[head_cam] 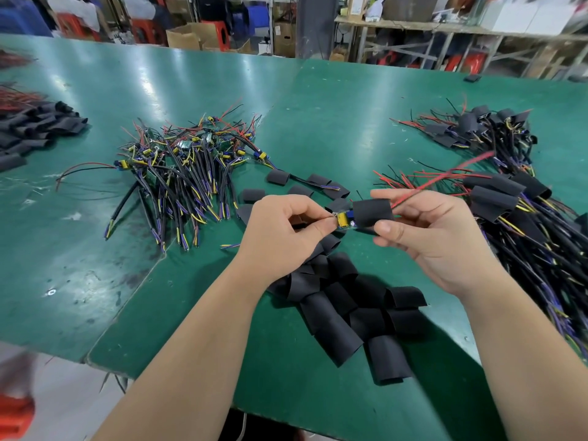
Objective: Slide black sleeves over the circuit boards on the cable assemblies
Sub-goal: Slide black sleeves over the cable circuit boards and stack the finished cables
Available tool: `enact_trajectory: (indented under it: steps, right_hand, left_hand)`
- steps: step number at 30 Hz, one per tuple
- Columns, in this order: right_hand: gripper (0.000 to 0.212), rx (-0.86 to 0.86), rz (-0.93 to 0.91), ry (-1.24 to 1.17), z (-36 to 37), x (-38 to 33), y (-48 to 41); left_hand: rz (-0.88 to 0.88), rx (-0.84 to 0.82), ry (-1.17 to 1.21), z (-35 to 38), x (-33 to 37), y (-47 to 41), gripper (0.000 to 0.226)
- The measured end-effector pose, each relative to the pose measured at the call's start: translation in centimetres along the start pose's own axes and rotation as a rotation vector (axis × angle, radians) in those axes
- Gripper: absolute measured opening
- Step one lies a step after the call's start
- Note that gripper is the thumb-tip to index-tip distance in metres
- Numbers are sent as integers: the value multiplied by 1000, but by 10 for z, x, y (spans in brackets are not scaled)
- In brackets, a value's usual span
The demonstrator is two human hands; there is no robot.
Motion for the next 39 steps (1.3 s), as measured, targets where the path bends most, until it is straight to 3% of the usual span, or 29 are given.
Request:
enact_trajectory:
  steps: [5, 9, 12, 14, 17, 24, 27, 31, 39]
  right_hand:
    - [22, 40, -31, 122, 7, 3, 1]
    - [49, 122, -21, 110, 4, 6, -2]
    - [24, 156, -48, -77, -2, 3, -2]
    - [28, 185, -28, -197, -6, 4, -2]
    - [6, 179, 8, -257, -2, 6, -2]
    - [11, 53, 21, -260, 2, 3, -2]
    - [34, -30, -7, -238, 5, 0, -1]
    - [27, -5, -3, -210, 3, -2, 0]
    - [36, 20, -55, -204, 3, -4, 0]
  left_hand:
    - [9, 6, 17, 2, 0, 0, 16]
    - [6, 31, 15, 0, 0, 0, 12]
    - [1, 55, 3, -3, -1, -1, 12]
    - [0, 57, -1, -3, -1, -1, 17]
    - [1, 31, -16, 1, -1, 0, 16]
    - [15, 23, -19, 1, -1, 0, 14]
    - [13, 29, 7, 0, -1, -1, 13]
    - [14, 14, 53, -1, 0, -1, 16]
    - [-15, -16, 91, 2, 2, -1, 25]
Point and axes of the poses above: each hand's wrist, its own y-axis away from the middle knuckle, its own z-axis out of the palm, x = y × z, the point moved 7 cm from there along -y, towards the middle knuckle, and after that the axes turned 9 degrees about z, right-handed, at the moved point
